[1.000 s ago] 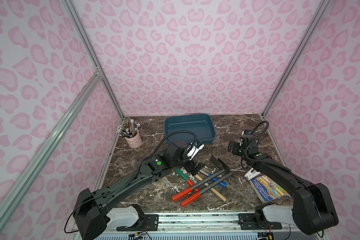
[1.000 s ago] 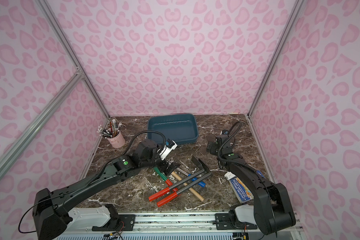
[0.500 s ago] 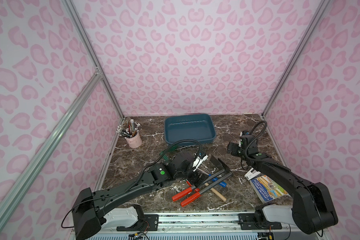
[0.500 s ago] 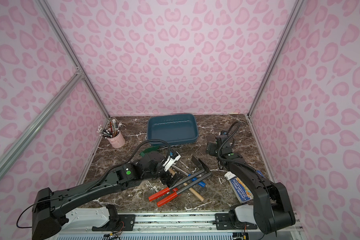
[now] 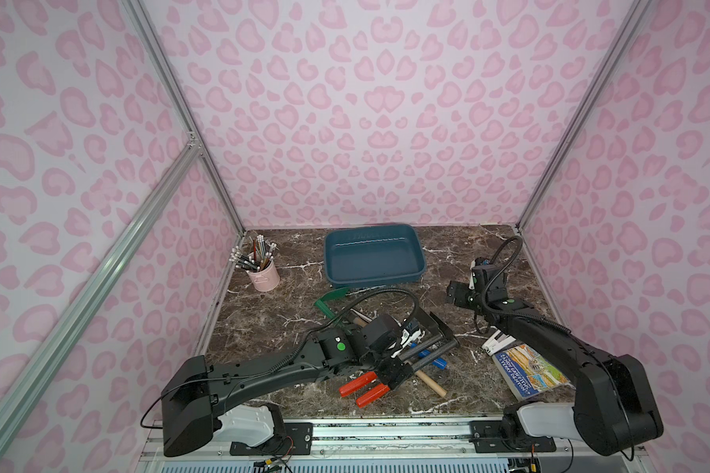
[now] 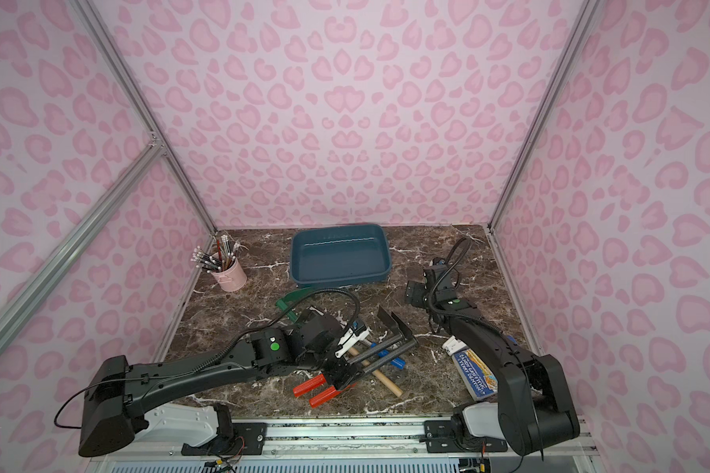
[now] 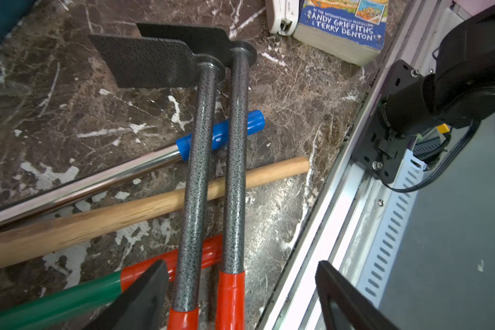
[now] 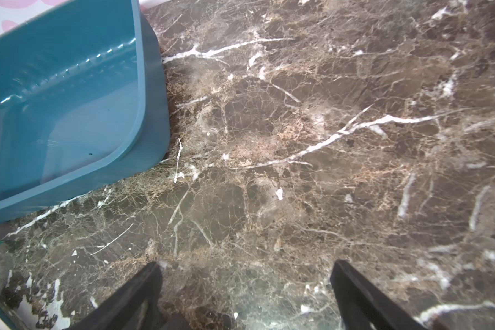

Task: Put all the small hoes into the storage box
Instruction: Pick up the hoe from the center of the board.

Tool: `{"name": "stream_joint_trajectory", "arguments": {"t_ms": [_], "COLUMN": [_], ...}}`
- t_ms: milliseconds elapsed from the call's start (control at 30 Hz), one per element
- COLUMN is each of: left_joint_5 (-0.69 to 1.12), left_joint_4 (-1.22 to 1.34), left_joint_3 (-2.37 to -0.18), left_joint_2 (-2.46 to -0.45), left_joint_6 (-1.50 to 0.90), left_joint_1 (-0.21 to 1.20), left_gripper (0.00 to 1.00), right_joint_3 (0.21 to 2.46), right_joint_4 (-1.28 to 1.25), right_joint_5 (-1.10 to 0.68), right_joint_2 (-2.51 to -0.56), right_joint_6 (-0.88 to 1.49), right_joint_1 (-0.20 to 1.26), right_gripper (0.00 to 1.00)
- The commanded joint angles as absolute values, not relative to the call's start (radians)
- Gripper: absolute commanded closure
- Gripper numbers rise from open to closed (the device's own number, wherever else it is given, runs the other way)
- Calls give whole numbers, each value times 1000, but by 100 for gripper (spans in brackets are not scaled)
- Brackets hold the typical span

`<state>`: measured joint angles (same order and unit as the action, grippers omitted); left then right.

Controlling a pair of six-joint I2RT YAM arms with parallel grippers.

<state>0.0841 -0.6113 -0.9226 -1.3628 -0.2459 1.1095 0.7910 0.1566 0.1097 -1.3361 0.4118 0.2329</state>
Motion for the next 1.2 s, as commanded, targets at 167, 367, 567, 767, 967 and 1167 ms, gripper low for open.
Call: {"name": "stream_joint_trajectory", "arguments": {"t_ms": [167,367,567,767,967,1167], "left_joint_5": [86,91,97,85,83,73], "left_joint_4": [-646,-654,-649,-647,-632,-627], "left_joint_3": [-928,-917,-885,-852,-835,-841], "left_joint_2": [-1385,-1395,-1411,-1432,-1455,-1484], "left_joint_6": [-309,-338,-360,-367,-367,-367], "left_joint_1": [1158,1168,1174,1175,1175,1175], "left_gripper": [20,23,26,27,29,31], "right_joint_3": [799,796,792,788,787,783], "right_joint_4": [163,163,161,156,155,155], "right_joint_5": [114,111,110,106,101,101], "right_joint_2": [-1333,-1333,-1338,-1343,-1344,-1339], "right_joint_6": [411,413,412,414,414,415], "right_joint_1": [232,234,233,233,233,232], "right_gripper": [3,3,3,3,4,4]}}
